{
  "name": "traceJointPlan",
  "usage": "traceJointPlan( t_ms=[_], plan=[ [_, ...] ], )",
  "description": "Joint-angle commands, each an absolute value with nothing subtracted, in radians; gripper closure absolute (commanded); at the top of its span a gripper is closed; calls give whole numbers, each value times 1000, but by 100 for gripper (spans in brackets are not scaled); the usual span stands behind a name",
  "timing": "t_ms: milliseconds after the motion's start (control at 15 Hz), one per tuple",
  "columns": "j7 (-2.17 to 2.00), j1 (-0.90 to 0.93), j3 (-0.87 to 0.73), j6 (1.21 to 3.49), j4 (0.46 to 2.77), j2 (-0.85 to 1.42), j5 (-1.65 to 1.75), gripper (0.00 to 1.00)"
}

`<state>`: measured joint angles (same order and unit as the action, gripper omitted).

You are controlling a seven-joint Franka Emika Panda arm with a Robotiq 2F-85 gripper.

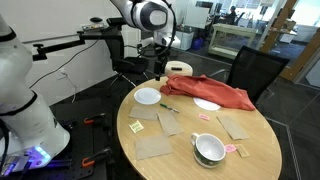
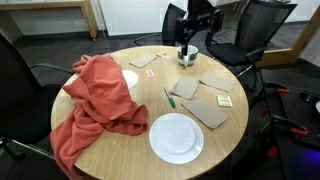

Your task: Put the marker in the mug

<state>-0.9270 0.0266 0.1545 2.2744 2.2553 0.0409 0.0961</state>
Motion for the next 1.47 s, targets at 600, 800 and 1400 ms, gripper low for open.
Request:
traceJointPlan(
  t_ms=[600, 800, 1400],
  plan=[
    [-963, 102, 59, 2323, 2160, 234, 84, 0],
    [-985, 104, 54, 2335, 2147, 249, 84, 0],
    [-1172, 179, -15, 2498, 2073, 420, 112, 0]
  ],
)
